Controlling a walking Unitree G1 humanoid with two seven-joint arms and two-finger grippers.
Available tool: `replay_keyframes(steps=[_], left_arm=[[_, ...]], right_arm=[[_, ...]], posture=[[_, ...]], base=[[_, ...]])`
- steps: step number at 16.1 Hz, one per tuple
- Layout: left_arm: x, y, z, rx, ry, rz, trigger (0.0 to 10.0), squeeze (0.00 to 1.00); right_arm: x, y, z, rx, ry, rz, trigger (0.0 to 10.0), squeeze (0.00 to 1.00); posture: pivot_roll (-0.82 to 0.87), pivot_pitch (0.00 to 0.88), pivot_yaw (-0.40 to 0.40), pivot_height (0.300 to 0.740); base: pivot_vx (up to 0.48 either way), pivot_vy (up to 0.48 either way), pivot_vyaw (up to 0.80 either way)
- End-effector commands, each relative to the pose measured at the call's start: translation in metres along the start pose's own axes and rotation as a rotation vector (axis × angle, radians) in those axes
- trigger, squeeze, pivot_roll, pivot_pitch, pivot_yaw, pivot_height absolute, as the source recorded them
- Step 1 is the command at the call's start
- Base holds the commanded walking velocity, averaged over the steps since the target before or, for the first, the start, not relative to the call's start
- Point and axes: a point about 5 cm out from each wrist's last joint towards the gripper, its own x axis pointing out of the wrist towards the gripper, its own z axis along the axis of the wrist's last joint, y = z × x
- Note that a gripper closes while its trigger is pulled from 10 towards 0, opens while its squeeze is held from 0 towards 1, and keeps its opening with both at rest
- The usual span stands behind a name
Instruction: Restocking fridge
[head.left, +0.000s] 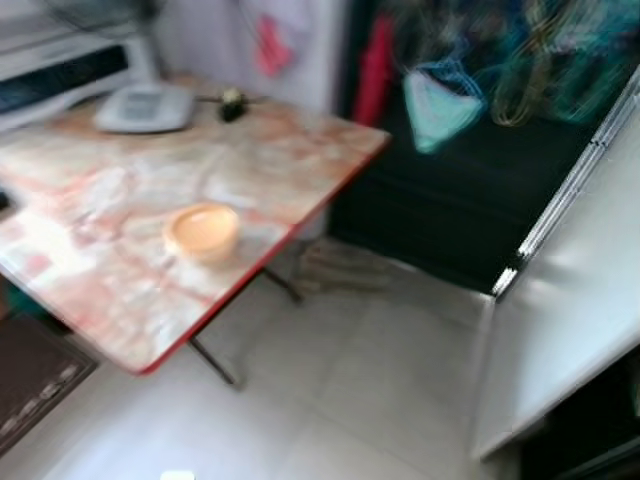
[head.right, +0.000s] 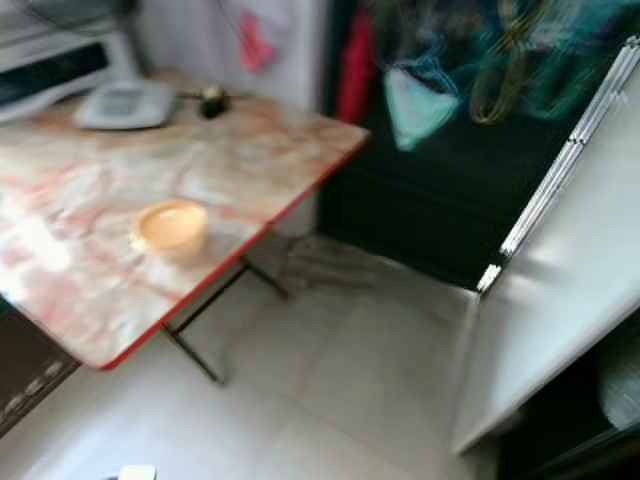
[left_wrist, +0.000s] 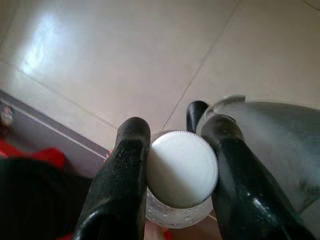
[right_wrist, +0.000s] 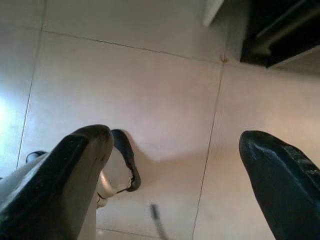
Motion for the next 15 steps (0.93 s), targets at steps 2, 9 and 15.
replay_keyframes(steps=[2,9,15], left_arm=[[-0.003,0.032,0.0,-0.004,0.0,0.048,10.0,0.0],[0.003,-0.006,0.012,0.051,-0.02,0.001,10.0,0.0],[0.004,0.016,0.023,0.074,-0.021,0.031,10.0,0.0]], right_arm=[[0.0,0.002,0.001,0.006,0.0,0.005,10.0,0.0],[0.001,0.005,0.0,0.016,0.001,0.009,10.0,0.0],[0.001,0.006,0.001,0.016,0.001,0.016,10.0,0.0]], posture=[[0.14,0.0,-0.005,0.74],[0.13,0.0,0.007,0.74],[0.13,0.0,0.008,0.74]], base=[[0.0,0.0,-0.8],[0.0,-0.043,-0.8],[0.0,-0.117,-0.8]])
